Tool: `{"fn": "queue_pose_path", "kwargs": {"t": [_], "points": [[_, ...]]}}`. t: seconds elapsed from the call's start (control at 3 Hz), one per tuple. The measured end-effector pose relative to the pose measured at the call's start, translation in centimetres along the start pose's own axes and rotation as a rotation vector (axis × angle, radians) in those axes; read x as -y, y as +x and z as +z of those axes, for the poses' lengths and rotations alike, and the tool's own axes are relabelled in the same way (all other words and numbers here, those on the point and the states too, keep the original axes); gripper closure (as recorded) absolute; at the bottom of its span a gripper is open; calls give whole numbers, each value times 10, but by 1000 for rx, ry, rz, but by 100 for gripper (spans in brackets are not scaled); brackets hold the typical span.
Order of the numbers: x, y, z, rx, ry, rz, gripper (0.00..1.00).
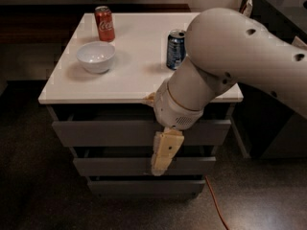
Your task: Open middle drawer
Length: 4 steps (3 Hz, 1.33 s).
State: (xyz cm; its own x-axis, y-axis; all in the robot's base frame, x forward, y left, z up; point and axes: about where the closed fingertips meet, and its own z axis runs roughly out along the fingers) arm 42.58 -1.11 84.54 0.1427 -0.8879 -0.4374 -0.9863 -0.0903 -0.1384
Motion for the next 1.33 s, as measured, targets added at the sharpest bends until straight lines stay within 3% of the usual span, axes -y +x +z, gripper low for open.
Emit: {"fn": "queue_pose_path", "kwargs": {"t": [0.33, 1.0, 1.33], "points": [[-4, 2, 26, -94, -5, -34, 0], [-11, 3, 37, -131, -6, -37, 0], [-22, 21, 64, -209, 11, -45, 0]]}}
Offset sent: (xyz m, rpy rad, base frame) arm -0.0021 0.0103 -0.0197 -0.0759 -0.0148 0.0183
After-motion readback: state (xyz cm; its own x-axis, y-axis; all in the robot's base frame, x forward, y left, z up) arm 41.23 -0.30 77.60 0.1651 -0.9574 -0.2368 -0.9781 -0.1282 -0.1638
